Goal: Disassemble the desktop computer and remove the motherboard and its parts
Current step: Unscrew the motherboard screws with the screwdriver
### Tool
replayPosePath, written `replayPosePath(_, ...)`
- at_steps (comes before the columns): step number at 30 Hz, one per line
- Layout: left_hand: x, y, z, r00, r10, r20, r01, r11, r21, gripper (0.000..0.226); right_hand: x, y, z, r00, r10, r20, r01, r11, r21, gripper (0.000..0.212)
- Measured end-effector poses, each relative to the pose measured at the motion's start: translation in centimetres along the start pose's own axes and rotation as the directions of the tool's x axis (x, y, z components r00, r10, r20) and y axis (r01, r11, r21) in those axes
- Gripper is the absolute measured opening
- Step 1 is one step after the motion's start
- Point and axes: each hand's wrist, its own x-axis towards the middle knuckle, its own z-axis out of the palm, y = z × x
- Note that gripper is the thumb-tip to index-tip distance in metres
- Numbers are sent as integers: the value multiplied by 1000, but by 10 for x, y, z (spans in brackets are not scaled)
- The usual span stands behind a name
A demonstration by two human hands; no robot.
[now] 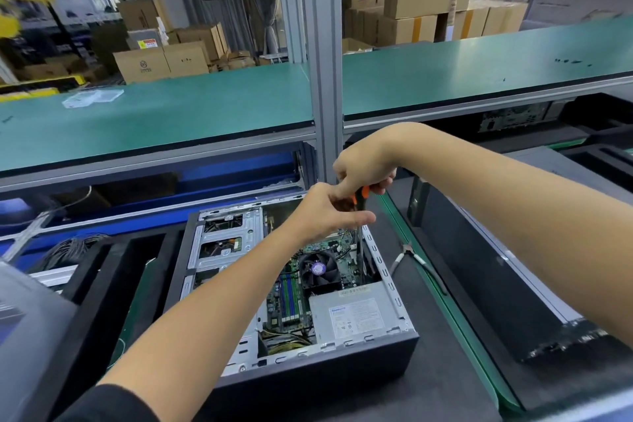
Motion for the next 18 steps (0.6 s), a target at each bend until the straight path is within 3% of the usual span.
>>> replayPosePath(4, 2, -1, -3, 998, -46, 30, 46, 999, -10, 42, -5, -2, 1, 993, -120, -21, 119, 993, -24, 20)
replayPosePath(8, 2, 0, -5, 958, 16, 287, 87, 935, -343, 40, -6, -4, 3, 986, -168, -15, 165, 976, -144, 29)
replayPosePath(10, 2, -1, -4, 940, 37, 338, 95, 926, -365, 33, -10, 2, 1, 984, -179, -10, 175, 973, -148, 32)
replayPosePath(14, 1, -6, 8, 974, -4, 224, 84, 934, -348, 18, -14, 11, -1, 967, -254, -5, 252, 962, -104, 37)
replayPosePath(18, 2, -6, 9, 989, -63, 132, 110, 915, -388, 37, -13, 8, 0, 951, -309, -1, 309, 951, 24, 38)
